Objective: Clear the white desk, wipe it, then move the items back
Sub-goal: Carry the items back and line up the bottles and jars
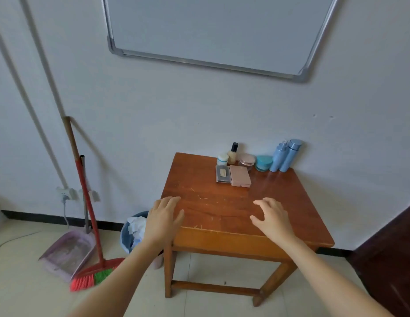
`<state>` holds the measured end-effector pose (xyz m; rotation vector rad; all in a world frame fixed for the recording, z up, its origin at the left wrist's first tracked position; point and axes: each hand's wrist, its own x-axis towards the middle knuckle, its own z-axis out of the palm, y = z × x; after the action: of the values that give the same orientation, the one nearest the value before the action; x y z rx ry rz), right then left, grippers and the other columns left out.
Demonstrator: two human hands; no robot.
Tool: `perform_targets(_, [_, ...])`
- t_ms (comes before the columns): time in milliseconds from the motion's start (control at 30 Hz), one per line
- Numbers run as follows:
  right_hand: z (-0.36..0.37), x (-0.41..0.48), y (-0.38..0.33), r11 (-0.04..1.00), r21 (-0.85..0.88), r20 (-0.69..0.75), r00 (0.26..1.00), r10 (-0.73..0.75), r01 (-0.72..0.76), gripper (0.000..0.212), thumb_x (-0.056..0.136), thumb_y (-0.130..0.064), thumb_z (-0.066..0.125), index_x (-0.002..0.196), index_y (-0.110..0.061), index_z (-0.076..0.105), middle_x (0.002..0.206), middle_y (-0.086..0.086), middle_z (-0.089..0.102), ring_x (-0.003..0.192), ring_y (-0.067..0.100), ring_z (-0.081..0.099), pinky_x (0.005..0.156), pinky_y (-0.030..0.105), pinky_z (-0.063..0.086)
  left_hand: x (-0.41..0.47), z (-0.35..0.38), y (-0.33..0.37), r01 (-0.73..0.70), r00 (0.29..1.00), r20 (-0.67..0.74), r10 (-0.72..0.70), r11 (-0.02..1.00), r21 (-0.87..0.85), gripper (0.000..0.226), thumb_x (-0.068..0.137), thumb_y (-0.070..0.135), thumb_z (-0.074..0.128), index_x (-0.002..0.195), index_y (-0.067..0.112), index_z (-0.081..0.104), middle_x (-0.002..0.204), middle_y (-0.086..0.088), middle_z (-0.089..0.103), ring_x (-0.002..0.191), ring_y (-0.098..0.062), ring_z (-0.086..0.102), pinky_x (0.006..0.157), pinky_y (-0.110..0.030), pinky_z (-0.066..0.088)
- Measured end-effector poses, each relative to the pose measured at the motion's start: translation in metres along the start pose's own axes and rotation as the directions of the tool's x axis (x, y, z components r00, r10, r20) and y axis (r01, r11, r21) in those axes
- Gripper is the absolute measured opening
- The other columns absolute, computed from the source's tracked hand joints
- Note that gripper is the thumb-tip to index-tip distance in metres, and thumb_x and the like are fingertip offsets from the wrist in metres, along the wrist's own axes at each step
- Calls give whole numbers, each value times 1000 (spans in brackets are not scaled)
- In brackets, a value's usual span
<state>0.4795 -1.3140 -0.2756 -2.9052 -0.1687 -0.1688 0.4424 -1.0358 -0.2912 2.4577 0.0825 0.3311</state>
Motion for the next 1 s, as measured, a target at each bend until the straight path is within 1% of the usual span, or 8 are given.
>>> perform_targets(133, [11,50,26,998,59,10,1000,29,-30,47,86,-38,58,129,-21,46,135,4,42,129,21,35,101,35,35,55,29,16,-10,999,33,8,999,52,42,94,29,43,134,19,42,139,1,45,130,-17,32,106,-33,29])
perform_targets(267, [26,94,43,994,107,76,997,20,-28,49,86,-41,57,129,-23,45,134,2,42,127,20,35,100,34,35,95,65,24,71,994,81,-79,992,101,42,94,33,43,135,22,40,141,1,42,132,-18,32,109,-37,30])
perform_targets(400, [50,122,52,987,155,160,987,20,-45,49,86,-43,56,130,-24,44,136,2,40,128,19,34,101,34,34,113,101,20,121,978,152,-145,980,159,43,94,36,42,135,23,39,143,2,40,134,-18,30,110,-37,28])
perform_targets(500, [71,132,53,980,179,248,968,44,-90,50,86,-45,55,131,-25,42,142,4,34,133,21,29,104,36,32,118,123,7,127,959,221,-178,965,227,43,94,38,40,135,25,38,144,4,38,135,-17,28,111,-37,26])
perform_targets(600, [86,146,51,968,196,302,949,92,-157,54,86,-49,54,132,-26,40,148,6,25,136,23,24,107,38,31,132,136,-3,135,941,265,-210,953,272,44,94,39,38,137,26,35,146,5,34,136,-17,24,112,-37,24])
perform_targets(767, [96,171,47,951,194,284,942,181,-241,59,84,-50,55,134,-24,36,149,8,22,135,25,25,106,38,31,170,156,-2,72,923,340,-179,950,304,47,94,37,38,139,25,32,149,4,29,138,-18,20,112,-38,23])
perform_targets(933, [98,210,39,935,174,251,932,261,-308,62,83,-50,56,135,-24,35,143,8,28,129,25,32,102,37,36,207,170,0,4,910,393,-133,950,313,48,94,36,37,140,24,29,150,2,26,140,-20,17,112,-38,23])
perform_targets(1000, [102,224,36,916,172,256,914,315,-364,64,83,-51,56,136,-23,34,144,10,27,129,26,32,102,38,36,216,173,-4,-8,904,407,-132,946,324,49,94,36,37,141,24,28,150,2,26,140,-20,17,112,-37,23])
